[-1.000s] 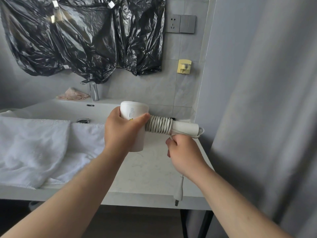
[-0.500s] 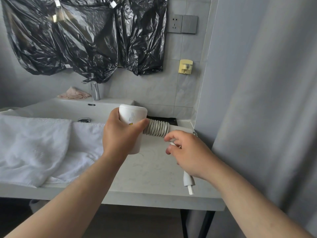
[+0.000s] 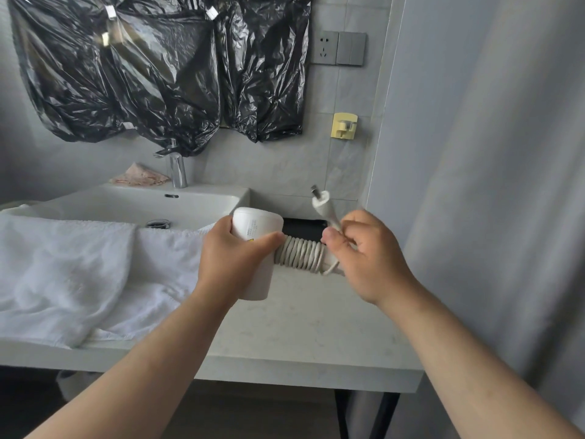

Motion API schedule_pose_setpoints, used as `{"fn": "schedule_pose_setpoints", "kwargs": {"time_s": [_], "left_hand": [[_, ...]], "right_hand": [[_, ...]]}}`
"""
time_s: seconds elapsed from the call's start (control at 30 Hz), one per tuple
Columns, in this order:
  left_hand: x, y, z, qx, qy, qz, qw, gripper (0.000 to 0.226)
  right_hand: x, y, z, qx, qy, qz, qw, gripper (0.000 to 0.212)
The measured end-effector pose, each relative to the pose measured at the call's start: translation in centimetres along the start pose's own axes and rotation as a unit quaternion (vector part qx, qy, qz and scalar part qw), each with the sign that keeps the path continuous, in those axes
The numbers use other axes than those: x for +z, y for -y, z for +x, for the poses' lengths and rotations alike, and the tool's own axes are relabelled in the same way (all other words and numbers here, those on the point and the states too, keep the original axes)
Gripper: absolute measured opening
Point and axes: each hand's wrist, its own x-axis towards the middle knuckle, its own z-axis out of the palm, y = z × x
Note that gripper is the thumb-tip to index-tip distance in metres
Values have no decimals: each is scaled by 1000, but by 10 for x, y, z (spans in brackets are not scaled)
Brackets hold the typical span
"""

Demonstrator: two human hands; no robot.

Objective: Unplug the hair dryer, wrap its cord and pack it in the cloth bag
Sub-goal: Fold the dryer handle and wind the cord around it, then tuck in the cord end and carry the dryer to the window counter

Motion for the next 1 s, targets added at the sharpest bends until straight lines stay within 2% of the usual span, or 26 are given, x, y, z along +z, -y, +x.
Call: {"fn": "schedule_pose_setpoints", "kwargs": {"time_s": [0.07,0.17,0.3,0.43,0.57,0.63,0.73,0.87,1.0], "left_hand": [[-1,0,-3,7,25,24,999,41],[-2,-2,-8,16,41,24,999,45],[1,-1,-11,22,45,5,999,47],[8,6,-22,31,56,-18,998,58],[0,20,-16,-20,164,-65,984,69],[-4,29,-8,-39,190,-58,979,79],[-3,36,-5,-6,198,64,978,84],[2,41,-8,37,235,256,937,71],[15,55,-18,32,276,321,905,76]], "right_hand": [[0,-9,5,61,45,-25,997,47],[-2,-16,7,195,119,21,973,46],[4,-20,6,238,131,16,962,48],[8,-21,4,210,111,-86,968,51],[4,-28,7,188,105,-168,962,49],[2,-28,6,162,116,-210,957,48],[5,-26,5,101,125,-250,955,45],[9,-23,12,-21,147,-323,935,46],[19,-15,20,-118,190,-357,907,47]]}}
